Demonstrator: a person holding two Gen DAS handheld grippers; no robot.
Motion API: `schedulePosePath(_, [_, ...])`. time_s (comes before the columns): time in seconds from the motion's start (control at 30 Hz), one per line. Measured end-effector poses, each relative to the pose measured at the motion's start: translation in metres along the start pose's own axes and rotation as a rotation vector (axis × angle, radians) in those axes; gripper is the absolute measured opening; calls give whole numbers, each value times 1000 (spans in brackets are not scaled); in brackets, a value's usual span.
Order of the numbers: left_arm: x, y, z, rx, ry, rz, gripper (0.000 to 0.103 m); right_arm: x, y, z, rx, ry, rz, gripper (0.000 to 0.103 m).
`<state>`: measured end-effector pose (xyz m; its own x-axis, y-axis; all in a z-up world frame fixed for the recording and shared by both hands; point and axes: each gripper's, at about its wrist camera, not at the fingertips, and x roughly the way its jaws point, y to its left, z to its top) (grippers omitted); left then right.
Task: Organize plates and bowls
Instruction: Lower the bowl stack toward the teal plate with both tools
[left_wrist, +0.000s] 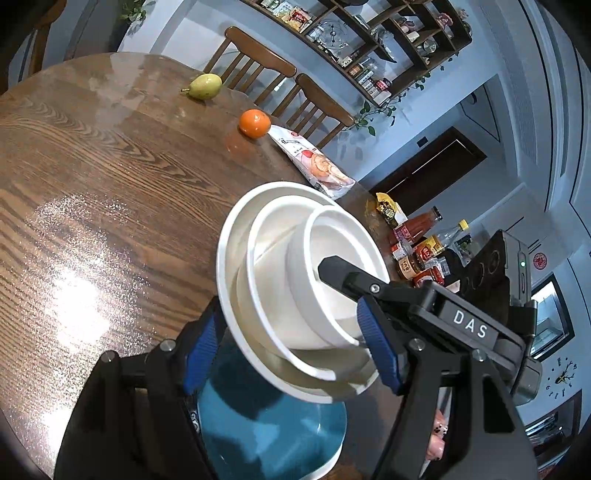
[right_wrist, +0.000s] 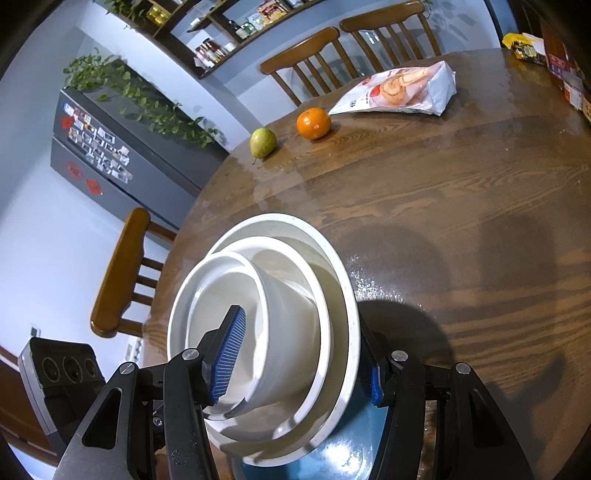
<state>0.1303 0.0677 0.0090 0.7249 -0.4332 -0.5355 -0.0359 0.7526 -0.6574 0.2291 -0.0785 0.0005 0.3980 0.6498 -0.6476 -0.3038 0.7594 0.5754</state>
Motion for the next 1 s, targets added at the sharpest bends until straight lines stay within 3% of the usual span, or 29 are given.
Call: schedulePosePath(1.0, [-9,-2,-17,-5,13,-13,71,-12,5,-16,-3,-19,-12,58])
